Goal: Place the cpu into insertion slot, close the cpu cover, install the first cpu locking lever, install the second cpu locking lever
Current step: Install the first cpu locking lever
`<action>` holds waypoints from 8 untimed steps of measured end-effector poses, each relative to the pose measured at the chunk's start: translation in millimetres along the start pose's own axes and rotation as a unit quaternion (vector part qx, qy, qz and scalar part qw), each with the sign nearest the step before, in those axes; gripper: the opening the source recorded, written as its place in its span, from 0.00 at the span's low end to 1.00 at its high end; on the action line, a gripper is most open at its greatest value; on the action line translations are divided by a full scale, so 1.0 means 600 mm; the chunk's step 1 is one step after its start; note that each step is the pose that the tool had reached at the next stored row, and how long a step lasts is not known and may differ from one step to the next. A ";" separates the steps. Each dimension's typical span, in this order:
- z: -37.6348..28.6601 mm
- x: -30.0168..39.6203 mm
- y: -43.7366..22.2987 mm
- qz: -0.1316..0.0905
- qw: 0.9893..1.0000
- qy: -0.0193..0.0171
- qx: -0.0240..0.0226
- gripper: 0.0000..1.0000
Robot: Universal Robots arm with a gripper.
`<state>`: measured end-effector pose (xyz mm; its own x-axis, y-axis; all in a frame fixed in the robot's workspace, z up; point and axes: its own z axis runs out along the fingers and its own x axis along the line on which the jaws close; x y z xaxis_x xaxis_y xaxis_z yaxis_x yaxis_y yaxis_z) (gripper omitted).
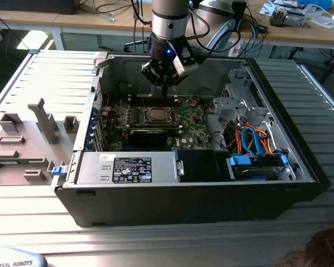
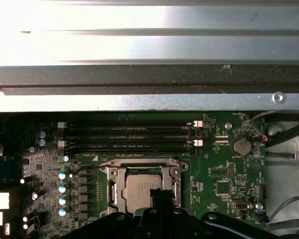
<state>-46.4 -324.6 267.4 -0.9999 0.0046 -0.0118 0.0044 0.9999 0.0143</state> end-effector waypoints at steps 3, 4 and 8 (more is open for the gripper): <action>0.000 0.000 0.000 -0.002 1.000 0.000 0.000 0.11; 0.000 0.000 0.000 -0.003 1.000 0.000 0.000 0.11; 0.000 0.000 0.000 -0.005 1.000 0.000 0.000 0.11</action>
<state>-46.4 -324.6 267.4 -0.9999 -0.0060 -0.0119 -0.0062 0.9999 0.0143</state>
